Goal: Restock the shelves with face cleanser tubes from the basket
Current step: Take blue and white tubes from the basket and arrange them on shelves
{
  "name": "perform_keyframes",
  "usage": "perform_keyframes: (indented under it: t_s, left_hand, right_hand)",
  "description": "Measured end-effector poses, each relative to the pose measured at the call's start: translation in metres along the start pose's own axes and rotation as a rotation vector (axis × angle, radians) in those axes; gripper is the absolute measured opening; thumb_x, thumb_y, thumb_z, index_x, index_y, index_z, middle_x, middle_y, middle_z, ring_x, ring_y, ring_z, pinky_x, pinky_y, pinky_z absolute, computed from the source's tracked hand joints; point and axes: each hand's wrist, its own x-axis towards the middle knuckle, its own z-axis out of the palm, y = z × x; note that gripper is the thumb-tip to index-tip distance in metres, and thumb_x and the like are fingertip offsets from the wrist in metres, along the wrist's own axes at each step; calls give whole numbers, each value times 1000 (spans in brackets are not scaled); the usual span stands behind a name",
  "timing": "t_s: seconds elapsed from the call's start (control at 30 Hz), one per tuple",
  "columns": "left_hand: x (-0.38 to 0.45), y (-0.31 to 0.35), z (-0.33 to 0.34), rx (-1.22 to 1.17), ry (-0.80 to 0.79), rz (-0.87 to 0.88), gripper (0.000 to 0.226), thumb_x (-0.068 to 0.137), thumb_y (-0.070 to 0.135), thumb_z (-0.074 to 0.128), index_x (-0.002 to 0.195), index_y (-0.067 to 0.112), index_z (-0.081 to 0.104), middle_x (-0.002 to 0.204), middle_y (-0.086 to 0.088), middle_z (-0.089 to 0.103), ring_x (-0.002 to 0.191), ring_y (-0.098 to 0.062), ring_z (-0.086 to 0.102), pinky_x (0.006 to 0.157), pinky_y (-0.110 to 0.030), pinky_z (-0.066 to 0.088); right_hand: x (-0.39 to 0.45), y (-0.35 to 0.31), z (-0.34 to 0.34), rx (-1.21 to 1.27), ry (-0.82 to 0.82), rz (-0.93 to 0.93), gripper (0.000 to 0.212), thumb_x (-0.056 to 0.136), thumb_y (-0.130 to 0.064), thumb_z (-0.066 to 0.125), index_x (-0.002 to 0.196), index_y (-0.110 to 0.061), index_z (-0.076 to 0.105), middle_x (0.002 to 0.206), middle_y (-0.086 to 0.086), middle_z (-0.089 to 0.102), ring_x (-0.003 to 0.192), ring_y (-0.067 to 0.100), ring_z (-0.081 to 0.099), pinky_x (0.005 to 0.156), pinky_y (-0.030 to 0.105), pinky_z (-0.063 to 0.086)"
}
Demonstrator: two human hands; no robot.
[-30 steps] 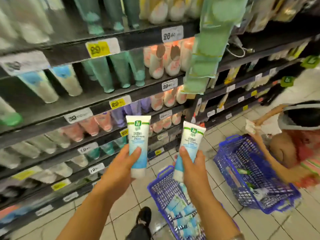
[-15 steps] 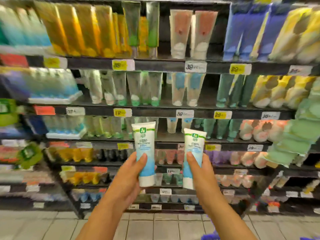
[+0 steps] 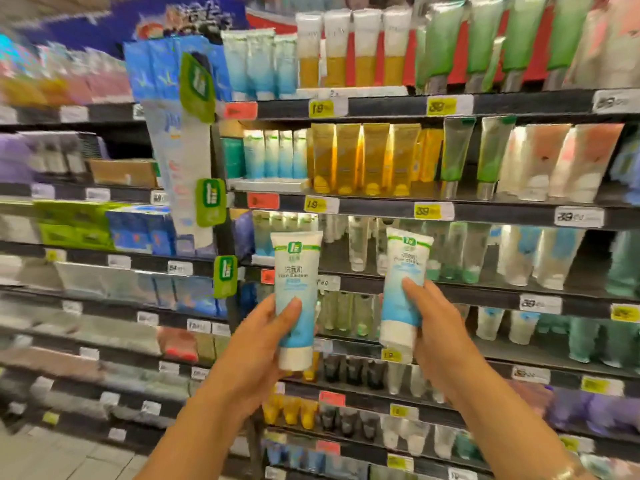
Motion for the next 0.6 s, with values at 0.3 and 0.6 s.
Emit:
perform_keyframes:
  t_s: [0.3,0.6]
  left_hand:
    - [40,45,-65,-24,42,76,34,71,31,56,102,18,63,75,-1,71,64,-10,67,50,-25,54]
    - [144,45,-94,-35,156,118,33,70,30,60,100,18,66,78,-2,70,66,-10,64,53,-22,51]
  right_hand:
    - [60,0,72,54,-169,106,17,89,-20,52,102,-13,60,86,8,70,68,14,67,54,26,55]
    - [207,0,121,20,-290,122,16,91,-16,51,104,-11,60,86,6,69,67,15,69,56,31,56]
